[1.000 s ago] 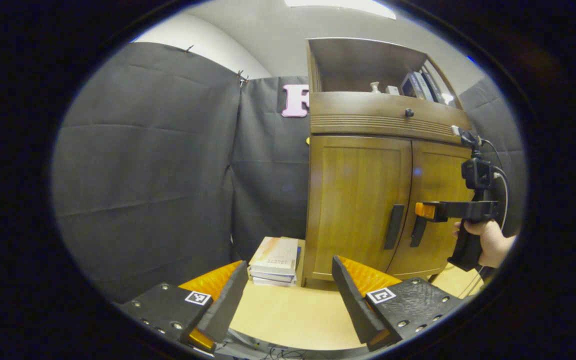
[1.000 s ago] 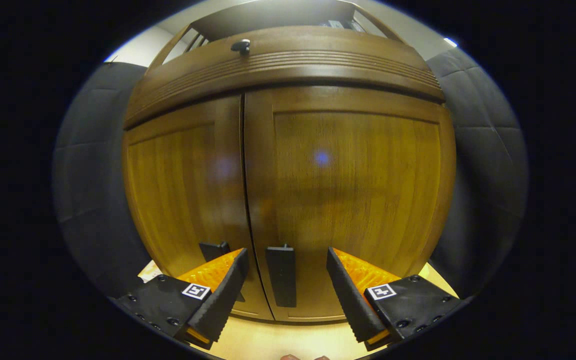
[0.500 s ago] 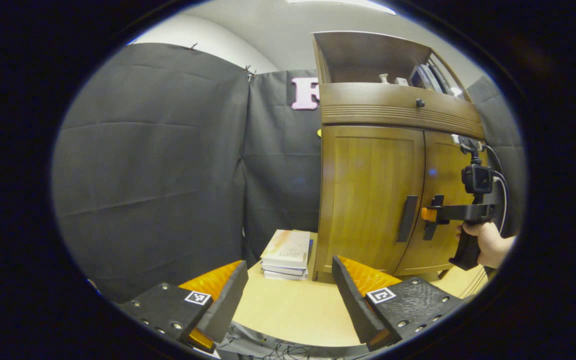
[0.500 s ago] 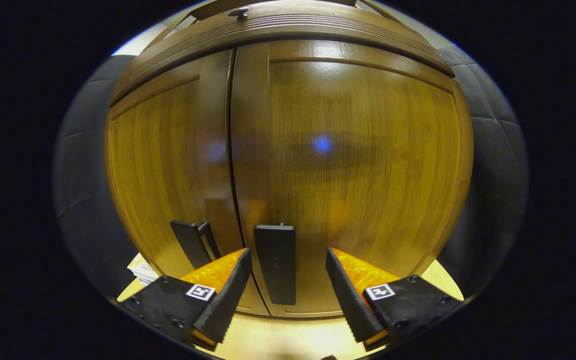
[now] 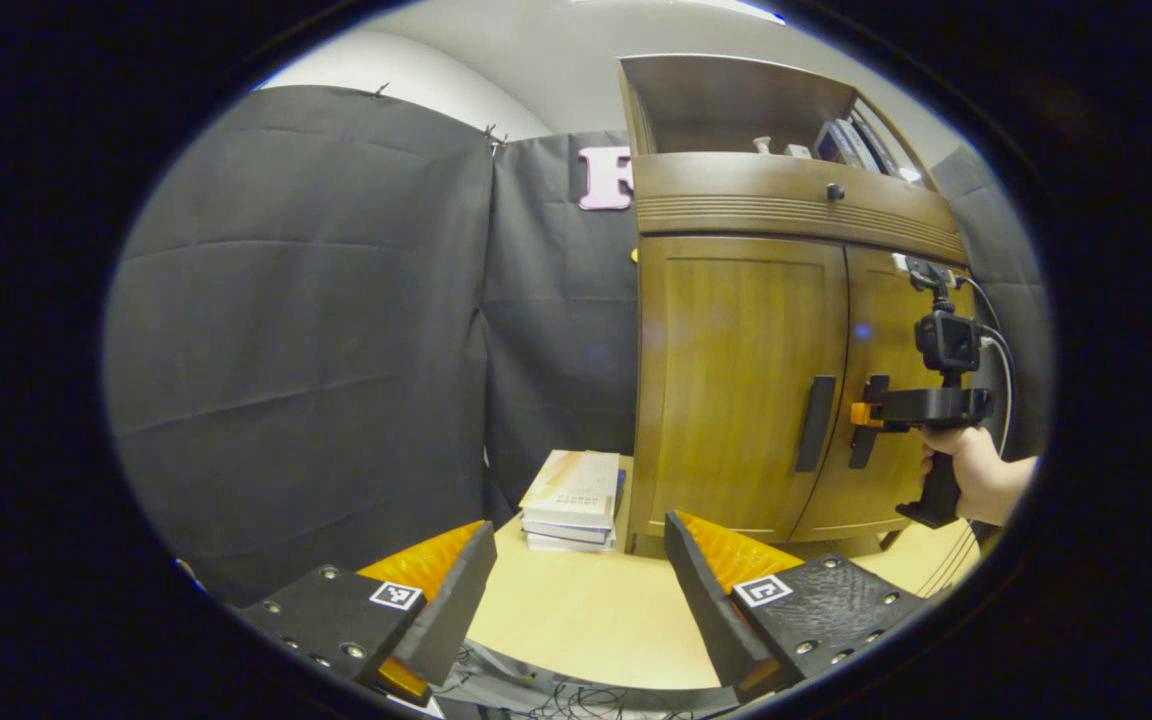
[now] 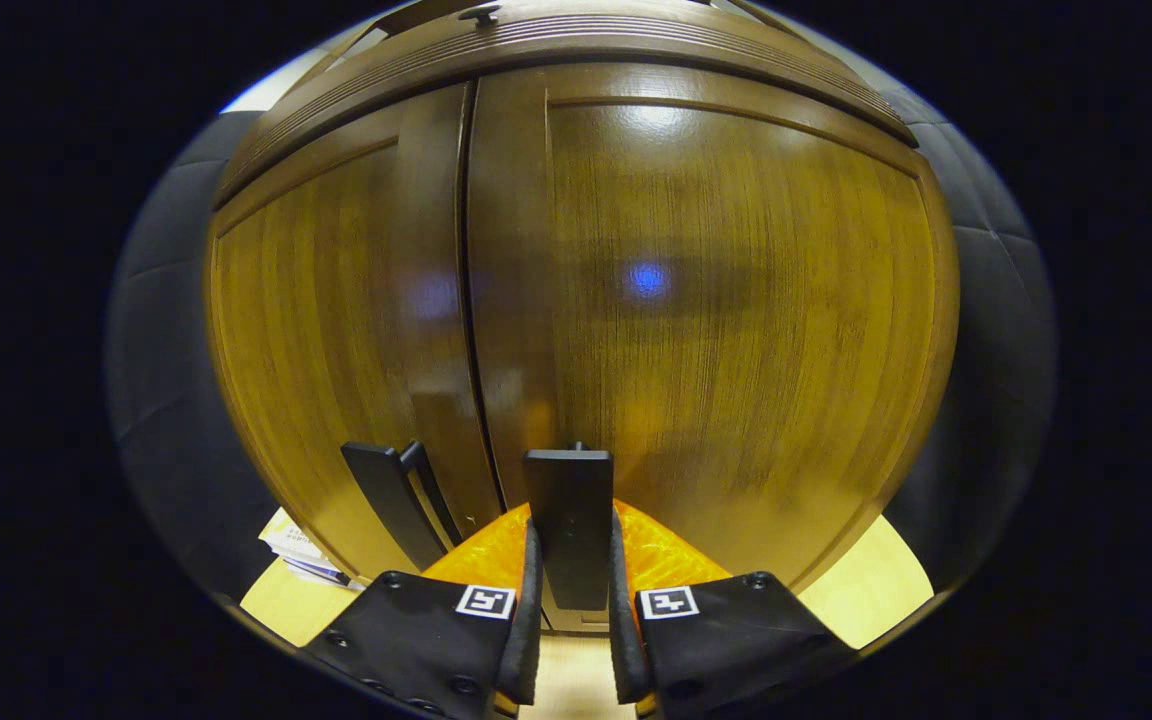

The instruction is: Open the right door of the double-door shoe cabinet with the right hand, and open the left door with the left hand.

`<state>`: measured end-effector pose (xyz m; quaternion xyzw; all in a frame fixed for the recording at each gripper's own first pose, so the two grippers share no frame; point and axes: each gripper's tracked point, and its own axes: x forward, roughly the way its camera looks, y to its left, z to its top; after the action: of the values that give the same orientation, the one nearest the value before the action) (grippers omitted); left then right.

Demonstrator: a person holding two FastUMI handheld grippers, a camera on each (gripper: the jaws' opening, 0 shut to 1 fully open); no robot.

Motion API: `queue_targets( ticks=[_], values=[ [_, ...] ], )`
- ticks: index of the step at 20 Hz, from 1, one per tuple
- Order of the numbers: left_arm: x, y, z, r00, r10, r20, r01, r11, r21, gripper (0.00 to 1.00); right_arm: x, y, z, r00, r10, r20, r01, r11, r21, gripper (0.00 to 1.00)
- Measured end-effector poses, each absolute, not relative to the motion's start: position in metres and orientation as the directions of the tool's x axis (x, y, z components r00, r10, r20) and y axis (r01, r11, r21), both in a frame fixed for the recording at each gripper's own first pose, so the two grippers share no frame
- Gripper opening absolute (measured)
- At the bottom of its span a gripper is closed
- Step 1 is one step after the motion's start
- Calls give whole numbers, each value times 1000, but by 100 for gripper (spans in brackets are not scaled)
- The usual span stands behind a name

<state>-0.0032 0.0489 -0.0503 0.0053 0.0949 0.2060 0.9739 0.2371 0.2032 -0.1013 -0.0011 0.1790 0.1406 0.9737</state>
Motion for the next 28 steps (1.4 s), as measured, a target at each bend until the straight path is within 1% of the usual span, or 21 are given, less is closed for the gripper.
queue_targets(
  ticks=[10, 15, 18, 19, 21, 23, 24, 27, 28],
  values=[
    [-2, 44, -48, 918, 363, -162, -363, 931, 31, 99, 233, 202, -100, 884, 301, -356, -303, 952, 54, 31],
    [-13, 35, -51, 934, 317, -162, -318, 948, 21, 99, 234, 201, -100, 881, 310, -357, -305, 950, 72, 32],
    [-15, 28, -48, 951, 273, -145, -271, 962, 33, 99, 235, 199, -100, 878, 315, -360, -308, 948, 79, 32],
    [-17, 24, -46, 958, 252, -137, -250, 968, 31, 99, 237, 199, -101, 878, 314, -360, -307, 948, 80, 30],
    [-19, 17, -43, 970, 211, -122, -209, 977, 31, 99, 238, 199, -101, 880, 310, -360, -302, 950, 82, 32],
    [-23, 13, -44, 978, 173, -113, -170, 985, 36, 99, 239, 198, -100, 877, 314, -364, -306, 949, 81, 31],
    [-24, 10, -45, 982, 153, -110, -150, 988, 38, 99, 239, 200, -101, 875, 316, -368, -307, 948, 85, 32],
    [-25, 2, -52, 988, 96, -118, -94, 995, 30, 99, 242, 199, -100, 876, 302, -375, -295, 952, 78, 32],
    [-25, -2, -54, 990, 75, -119, -73, 997, 15, 99, 242, 201, -98, 880, 295, -371, -290, 954, 71, 30]
  ],
)
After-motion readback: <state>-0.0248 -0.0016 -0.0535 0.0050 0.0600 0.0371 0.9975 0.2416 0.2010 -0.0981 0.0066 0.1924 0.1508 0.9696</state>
